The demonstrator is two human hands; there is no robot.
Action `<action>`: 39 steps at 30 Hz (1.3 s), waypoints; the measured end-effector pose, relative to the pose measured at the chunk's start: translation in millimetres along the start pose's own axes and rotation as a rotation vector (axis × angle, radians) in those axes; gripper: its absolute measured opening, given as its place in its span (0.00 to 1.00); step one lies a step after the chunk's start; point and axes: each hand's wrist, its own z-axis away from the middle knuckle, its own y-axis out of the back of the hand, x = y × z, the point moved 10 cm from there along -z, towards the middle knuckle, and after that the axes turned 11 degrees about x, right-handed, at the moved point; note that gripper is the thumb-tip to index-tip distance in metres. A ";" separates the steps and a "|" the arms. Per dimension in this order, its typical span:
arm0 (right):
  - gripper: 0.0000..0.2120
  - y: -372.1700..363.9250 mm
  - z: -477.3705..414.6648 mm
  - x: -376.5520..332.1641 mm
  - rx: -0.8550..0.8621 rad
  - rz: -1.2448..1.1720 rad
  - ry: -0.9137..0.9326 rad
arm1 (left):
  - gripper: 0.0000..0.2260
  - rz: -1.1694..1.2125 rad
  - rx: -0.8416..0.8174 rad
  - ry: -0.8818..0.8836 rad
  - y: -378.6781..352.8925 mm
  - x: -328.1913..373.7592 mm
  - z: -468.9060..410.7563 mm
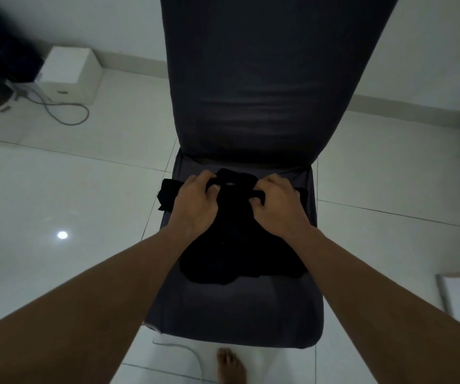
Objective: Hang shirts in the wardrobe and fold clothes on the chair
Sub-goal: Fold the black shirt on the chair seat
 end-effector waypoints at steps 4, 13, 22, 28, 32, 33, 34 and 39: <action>0.02 45.0 3.6 -16.3 0.082 -0.253 -0.082 | 0.09 0.204 0.100 -0.019 40.0 37.7 0.2; 0.09 203.8 38.1 -83.3 0.233 -0.397 -0.081 | 0.13 0.201 0.179 -0.166 156.8 142.5 15.0; 0.10 400.2 74.5 -182.4 0.414 -0.348 0.019 | 0.11 0.389 0.060 -0.130 282.7 288.9 42.7; 0.11 506.1 103.8 -231.5 0.478 -0.307 0.035 | 0.29 -0.071 0.054 -0.551 366.4 381.4 74.4; 0.13 551.0 125.0 -257.3 0.449 -0.336 0.047 | 0.16 -0.066 0.028 -0.500 407.1 400.1 71.4; 0.13 561.0 131.8 -262.3 0.451 -0.343 0.047 | 0.13 -0.043 -0.003 -0.470 415.9 401.8 71.9; 0.13 570.9 136.6 -266.4 0.459 -0.350 0.048 | 0.11 -0.005 -0.046 -0.441 423.7 403.4 72.1; 0.10 604.8 149.9 -280.8 0.521 -0.470 0.033 | 0.10 0.286 -0.191 -0.293 450.3 408.9 84.1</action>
